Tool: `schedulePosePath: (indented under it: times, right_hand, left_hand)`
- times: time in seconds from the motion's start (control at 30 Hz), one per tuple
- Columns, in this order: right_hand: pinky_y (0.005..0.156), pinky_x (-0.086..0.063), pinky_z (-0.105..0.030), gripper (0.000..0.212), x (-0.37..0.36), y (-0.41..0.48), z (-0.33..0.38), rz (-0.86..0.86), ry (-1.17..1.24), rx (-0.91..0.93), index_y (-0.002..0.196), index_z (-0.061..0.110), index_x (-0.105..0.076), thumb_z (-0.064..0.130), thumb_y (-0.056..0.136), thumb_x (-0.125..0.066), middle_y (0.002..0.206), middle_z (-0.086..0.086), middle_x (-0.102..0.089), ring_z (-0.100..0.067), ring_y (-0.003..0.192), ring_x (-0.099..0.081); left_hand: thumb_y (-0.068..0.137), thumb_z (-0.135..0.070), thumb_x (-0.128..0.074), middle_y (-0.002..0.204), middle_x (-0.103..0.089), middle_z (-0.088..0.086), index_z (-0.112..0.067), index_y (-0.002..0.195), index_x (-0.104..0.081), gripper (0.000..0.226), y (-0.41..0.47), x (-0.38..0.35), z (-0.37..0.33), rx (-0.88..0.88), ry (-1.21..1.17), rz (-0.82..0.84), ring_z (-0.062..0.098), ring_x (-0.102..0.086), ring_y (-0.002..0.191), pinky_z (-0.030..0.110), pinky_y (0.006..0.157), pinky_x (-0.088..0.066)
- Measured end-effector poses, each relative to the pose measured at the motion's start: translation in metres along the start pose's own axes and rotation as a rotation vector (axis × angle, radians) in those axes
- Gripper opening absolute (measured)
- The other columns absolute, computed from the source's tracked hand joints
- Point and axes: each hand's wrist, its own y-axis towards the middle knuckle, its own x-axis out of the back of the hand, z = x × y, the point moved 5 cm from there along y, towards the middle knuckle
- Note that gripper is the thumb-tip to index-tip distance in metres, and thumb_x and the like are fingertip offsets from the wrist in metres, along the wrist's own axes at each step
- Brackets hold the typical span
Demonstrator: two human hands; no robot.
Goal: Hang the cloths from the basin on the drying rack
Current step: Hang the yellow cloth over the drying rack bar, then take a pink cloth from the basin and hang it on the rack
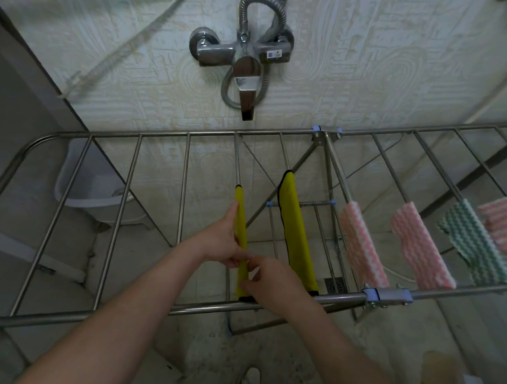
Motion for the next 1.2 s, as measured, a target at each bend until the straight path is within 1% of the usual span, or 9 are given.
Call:
schedulePosePath:
  times: [0.1, 0.17, 0.23, 0.33, 0.47, 0.6, 0.8, 0.9, 1.2]
  right_hand:
    - [0.080, -0.053, -0.036, 0.034, 0.010, -0.006, 0.000, -0.042, 0.034, 0.046, 0.121, 0.014, -0.057, 0.033, 0.093, -0.054, 0.098, -0.006, -0.067, -0.021, 0.088, -0.064]
    - [0.081, -0.052, -0.035, 0.028, 0.024, -0.013, -0.004, -0.136, 0.076, 0.073, 0.119, 0.014, -0.060, 0.028, 0.095, -0.052, 0.097, -0.002, -0.065, -0.018, 0.090, -0.061]
    - [0.076, -0.052, -0.031, 0.025, 0.040, -0.022, -0.012, -0.257, 0.109, 0.104, 0.118, 0.020, -0.062, 0.026, 0.095, -0.052, 0.087, 0.007, -0.062, -0.010, 0.082, -0.059]
    - [0.057, -0.042, -0.021, 0.021, 0.062, -0.038, -0.028, -0.400, 0.144, 0.110, 0.112, 0.020, -0.065, 0.023, 0.095, -0.053, 0.068, 0.015, -0.053, 0.001, 0.060, -0.048]
    - [0.069, -0.055, -0.039, 0.018, 0.094, -0.078, -0.060, -0.619, 0.206, 0.072, 0.102, 0.016, -0.071, 0.014, 0.092, -0.056, 0.073, 0.002, -0.067, -0.019, 0.068, -0.063]
    - [0.059, -0.046, -0.022, 0.014, 0.123, -0.126, -0.099, -0.837, 0.198, 0.008, 0.092, 0.019, -0.074, 0.015, 0.087, -0.061, 0.068, 0.005, -0.068, -0.011, 0.067, -0.061]
    - [0.069, -0.052, -0.024, 0.015, 0.141, -0.213, -0.172, -1.021, 0.239, -0.208, 0.097, 0.022, -0.073, 0.016, 0.088, -0.063, 0.079, 0.001, -0.073, -0.013, 0.075, -0.067]
    - [0.066, -0.042, -0.006, 0.019, 0.139, -0.257, -0.208, -1.070, 0.294, -0.325, 0.106, 0.022, -0.070, 0.019, 0.091, -0.060, 0.088, 0.004, -0.072, -0.008, 0.080, -0.064]
    - [0.074, -0.046, -0.024, 0.017, 0.057, -0.420, -0.346, -1.249, 0.474, -0.763, 0.107, 0.024, -0.063, 0.019, 0.091, -0.058, 0.086, 0.006, -0.064, -0.011, 0.077, -0.060]
  left_hand:
    - [0.076, -0.024, -0.077, 0.106, -0.058, 0.014, -0.036, 0.148, 0.007, 0.112, -0.002, 0.003, -0.003, 0.009, 0.094, -0.070, 0.028, -0.065, 0.085, 0.030, 0.060, -0.056]
    - [0.082, -0.031, -0.069, 0.112, -0.060, 0.013, -0.029, 0.149, -0.010, 0.089, -0.004, 0.011, -0.013, -0.073, 0.203, -0.287, 0.026, -0.062, 0.093, 0.028, 0.064, -0.048]
    - [0.088, -0.026, -0.060, 0.087, -0.062, 0.003, -0.022, 0.143, -0.034, 0.061, -0.009, 0.015, -0.032, -0.212, 0.220, -0.517, 0.015, -0.058, 0.077, 0.025, 0.060, -0.040]
    - [0.090, -0.019, -0.054, 0.065, -0.048, -0.012, -0.020, 0.118, -0.062, 0.029, -0.015, 0.001, -0.067, -0.407, 0.166, -0.624, 0.006, -0.047, 0.062, 0.024, 0.059, -0.036]
    - [0.094, -0.017, -0.049, 0.057, -0.050, -0.012, -0.021, 0.100, -0.068, 0.021, -0.019, -0.058, -0.123, -0.634, 0.093, -0.438, 0.005, -0.042, 0.049, 0.024, 0.049, -0.033]
    - [0.093, -0.011, -0.048, 0.081, -0.067, 0.002, -0.016, 0.100, -0.069, 0.023, -0.023, -0.131, -0.163, -0.751, 0.089, -0.261, 0.011, -0.052, 0.065, 0.022, 0.059, -0.037]
    - [0.084, 0.003, -0.048, 0.101, -0.064, 0.008, -0.011, 0.104, -0.065, 0.030, -0.043, -0.250, -0.197, -1.010, 0.195, 0.013, 0.012, -0.053, 0.092, 0.026, 0.080, -0.042]
    - [0.077, 0.006, -0.051, 0.095, -0.065, 0.008, -0.012, 0.103, -0.067, 0.035, -0.052, -0.304, -0.202, -1.041, 0.288, 0.109, 0.015, -0.055, 0.088, 0.023, 0.076, -0.040]
    - [0.087, -0.010, -0.048, 0.095, -0.070, 0.007, -0.019, 0.101, -0.068, 0.026, -0.111, -0.501, -0.186, -1.050, 0.530, 0.578, 0.024, -0.064, 0.088, 0.032, 0.080, -0.050]
